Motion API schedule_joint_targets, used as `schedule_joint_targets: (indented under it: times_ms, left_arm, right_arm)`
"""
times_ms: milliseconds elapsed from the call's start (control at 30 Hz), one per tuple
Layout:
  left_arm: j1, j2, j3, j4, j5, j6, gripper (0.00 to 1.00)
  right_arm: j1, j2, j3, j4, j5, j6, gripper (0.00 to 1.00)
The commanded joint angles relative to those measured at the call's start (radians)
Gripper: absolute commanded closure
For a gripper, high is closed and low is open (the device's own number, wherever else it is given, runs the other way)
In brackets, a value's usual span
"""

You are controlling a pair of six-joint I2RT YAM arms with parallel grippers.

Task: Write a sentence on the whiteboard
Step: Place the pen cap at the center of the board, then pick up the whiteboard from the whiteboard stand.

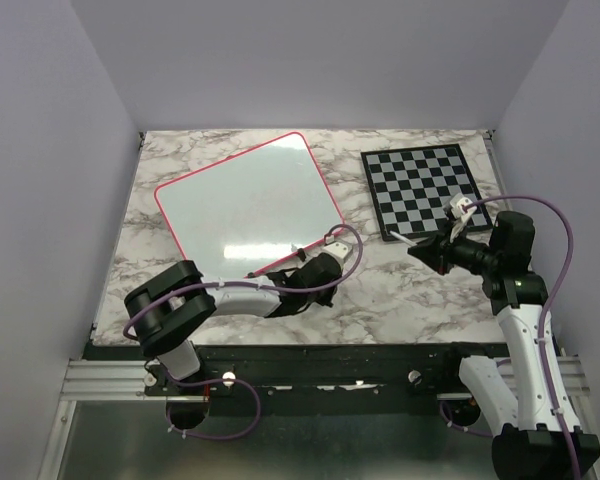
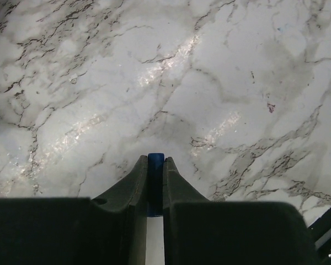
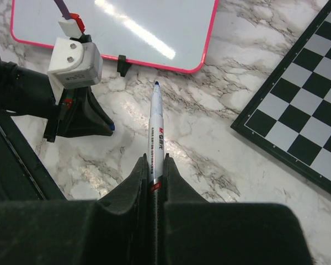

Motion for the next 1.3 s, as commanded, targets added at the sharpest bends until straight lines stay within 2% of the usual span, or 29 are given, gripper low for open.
schedule_joint_targets:
  times_ms: [0, 200, 300, 400, 433, 500, 533, 567, 633, 667, 767, 800, 867, 900, 933, 1033, 1133, 1267]
  left_arm:
    - [-0.008, 0.033, -0.011, -0.010, -0.072, -0.013, 0.81]
    - [-0.008, 0.001, -0.057, 0.034, -0.089, -0.029, 0.67]
    - [-0.008, -0.087, -0.089, 0.051, -0.104, -0.040, 0.57]
    - [-0.005, -0.214, -0.121, 0.063, -0.105, -0.019, 0.41]
    - [0.003, -0.251, -0.129, 0.062, -0.109, -0.011, 0.30]
    - [0.029, -0.367, -0.140, 0.041, -0.083, 0.013, 0.18]
    - [0.050, -0.412, -0.143, -0.010, -0.049, 0.020, 0.05]
    - [0.115, -0.512, -0.141, -0.036, -0.023, 0.024, 0.01]
    - [0.240, -0.626, -0.155, -0.099, 0.083, 0.024, 0.01]
    - [0.380, -0.747, -0.172, -0.113, 0.185, 0.015, 0.01]
    - [0.603, -0.941, -0.160, -0.209, 0.348, 0.036, 0.01]
    - [0.745, -0.966, -0.146, -0.247, 0.376, 0.058, 0.01]
    - [0.898, -0.989, -0.120, -0.335, 0.474, 0.089, 0.01]
    - [1.035, -0.984, -0.109, -0.350, 0.587, 0.083, 0.01]
    - [1.108, -0.975, -0.111, -0.361, 0.629, 0.066, 0.01]
    - [1.249, -0.934, -0.151, -0.299, 0.698, 0.020, 0.02]
    - [1.346, -0.882, -0.186, -0.242, 0.734, -0.010, 0.01]
    - [1.394, -0.790, -0.189, -0.262, 0.669, 0.046, 0.01]
  right_arm:
    - [-0.010, 0.009, -0.011, 0.018, 0.002, 0.010, 1.00]
    - [-0.014, 0.014, -0.014, 0.017, -0.009, 0.009, 0.99]
    - [-0.017, 0.018, -0.014, 0.017, -0.013, 0.007, 1.00]
    - [-0.021, 0.023, -0.014, 0.015, -0.019, 0.005, 0.99]
    - [-0.019, 0.024, -0.014, 0.015, -0.019, 0.005, 0.99]
    - [-0.019, 0.028, -0.013, 0.014, -0.027, 0.004, 0.99]
    - [-0.019, 0.028, -0.013, 0.010, -0.030, 0.001, 1.00]
    - [-0.019, 0.028, -0.013, 0.009, -0.033, -0.002, 0.99]
    - [-0.019, 0.029, -0.011, 0.004, -0.044, -0.007, 1.00]
    - [-0.019, 0.029, -0.010, 0.001, -0.052, -0.013, 0.99]
    - [-0.021, 0.035, -0.005, -0.006, -0.073, -0.018, 0.99]
    - [-0.021, 0.038, -0.005, -0.009, -0.078, -0.019, 0.99]
    - [-0.022, 0.044, -0.004, -0.014, -0.090, -0.022, 0.99]
    - [-0.021, 0.047, -0.002, -0.017, -0.099, -0.024, 0.99]
    - [-0.021, 0.049, 0.000, -0.020, -0.102, -0.024, 0.99]
    - [-0.021, 0.055, 0.001, -0.029, -0.118, -0.030, 0.99]
    - [-0.021, 0.049, 0.001, -0.037, -0.130, -0.034, 0.99]
    - [-0.021, 0.043, 0.004, -0.043, -0.144, -0.038, 1.00]
